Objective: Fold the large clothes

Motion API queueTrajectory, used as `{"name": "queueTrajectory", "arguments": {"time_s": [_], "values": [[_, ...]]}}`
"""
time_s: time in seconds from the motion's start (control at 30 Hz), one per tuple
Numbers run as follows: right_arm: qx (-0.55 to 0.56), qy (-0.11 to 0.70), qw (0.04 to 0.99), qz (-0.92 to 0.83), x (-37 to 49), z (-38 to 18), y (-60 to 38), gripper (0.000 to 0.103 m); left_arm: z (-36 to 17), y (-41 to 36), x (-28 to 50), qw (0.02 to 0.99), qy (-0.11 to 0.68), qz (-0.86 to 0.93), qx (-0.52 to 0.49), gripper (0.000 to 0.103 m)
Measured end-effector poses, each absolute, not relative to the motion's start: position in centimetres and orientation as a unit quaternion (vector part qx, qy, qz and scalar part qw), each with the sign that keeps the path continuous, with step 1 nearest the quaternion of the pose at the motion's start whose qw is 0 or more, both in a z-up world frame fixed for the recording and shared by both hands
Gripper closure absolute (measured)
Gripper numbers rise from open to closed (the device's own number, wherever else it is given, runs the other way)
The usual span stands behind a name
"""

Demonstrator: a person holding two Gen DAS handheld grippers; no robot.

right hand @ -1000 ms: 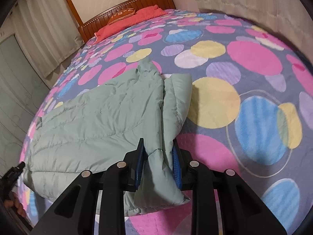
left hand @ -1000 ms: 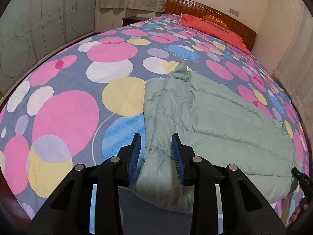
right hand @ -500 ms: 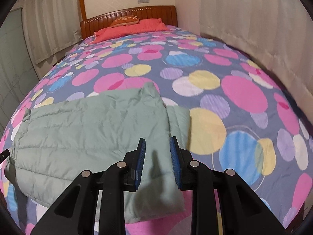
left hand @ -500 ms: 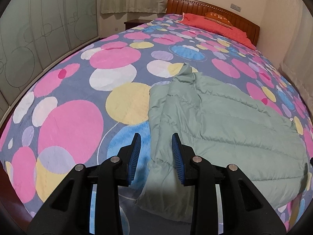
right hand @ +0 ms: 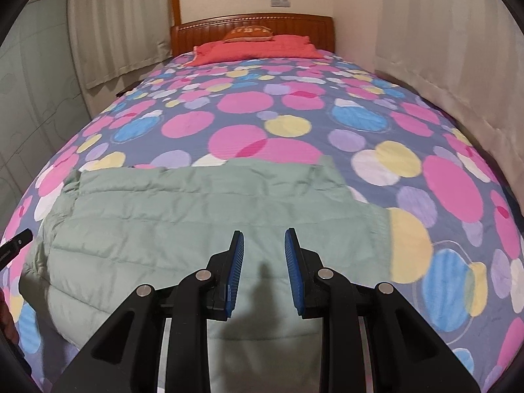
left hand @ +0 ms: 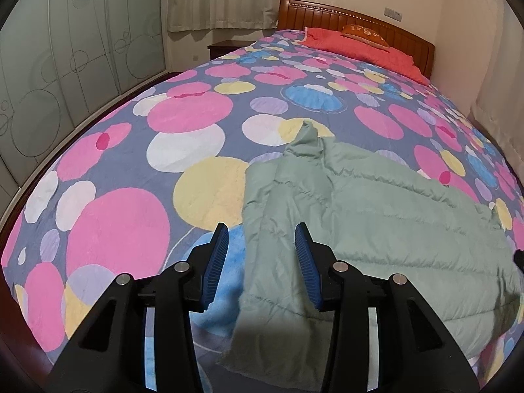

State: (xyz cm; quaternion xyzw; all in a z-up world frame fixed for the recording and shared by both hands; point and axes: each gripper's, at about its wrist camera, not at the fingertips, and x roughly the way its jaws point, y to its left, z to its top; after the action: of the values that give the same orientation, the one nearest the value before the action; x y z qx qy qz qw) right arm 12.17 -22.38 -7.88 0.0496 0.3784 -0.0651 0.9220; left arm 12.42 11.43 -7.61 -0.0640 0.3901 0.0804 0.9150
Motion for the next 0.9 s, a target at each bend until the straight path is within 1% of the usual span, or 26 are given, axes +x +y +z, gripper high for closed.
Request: {"name": "queueTrajectory", "arguments": {"time_s": [0.47,0.9], "values": [[0.043,0.392,0.919,-0.032,14.7,-8.8,-18.3,0.076,-7.6,8.5,13.7,0.918,0.390,0.056,-0.047,0.060],[0.029,0.403,0.915,0.004,16.6,-9.8,-13.5,0.076,-8.4,9.8,14.1,0.914,0.397,0.071,-0.048,0.060]]}}
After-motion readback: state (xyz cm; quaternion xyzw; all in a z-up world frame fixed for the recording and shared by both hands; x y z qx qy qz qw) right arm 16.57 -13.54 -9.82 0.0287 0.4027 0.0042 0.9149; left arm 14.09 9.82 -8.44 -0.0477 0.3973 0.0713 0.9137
